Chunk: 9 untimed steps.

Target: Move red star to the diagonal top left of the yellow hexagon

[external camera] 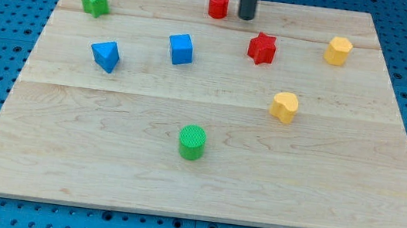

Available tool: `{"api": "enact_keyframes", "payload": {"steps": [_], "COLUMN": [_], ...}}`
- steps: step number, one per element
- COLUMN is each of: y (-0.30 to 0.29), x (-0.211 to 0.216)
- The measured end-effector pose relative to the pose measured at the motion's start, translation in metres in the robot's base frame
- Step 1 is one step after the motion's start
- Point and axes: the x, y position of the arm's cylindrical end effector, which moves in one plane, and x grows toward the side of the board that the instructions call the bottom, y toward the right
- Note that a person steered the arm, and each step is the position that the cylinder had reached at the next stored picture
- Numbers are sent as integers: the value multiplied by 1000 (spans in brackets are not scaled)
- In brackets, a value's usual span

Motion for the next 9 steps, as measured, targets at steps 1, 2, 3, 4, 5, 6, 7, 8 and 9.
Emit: {"api": "enact_keyframes", "payload": {"steps": [1,2,3,4,5,6,7,8,9], "y": [-1,-24,-59,-50,-31,-8,-6,18,10], "x": [-35,-36,-35,-25,-22,-34,-33,-32,15]}}
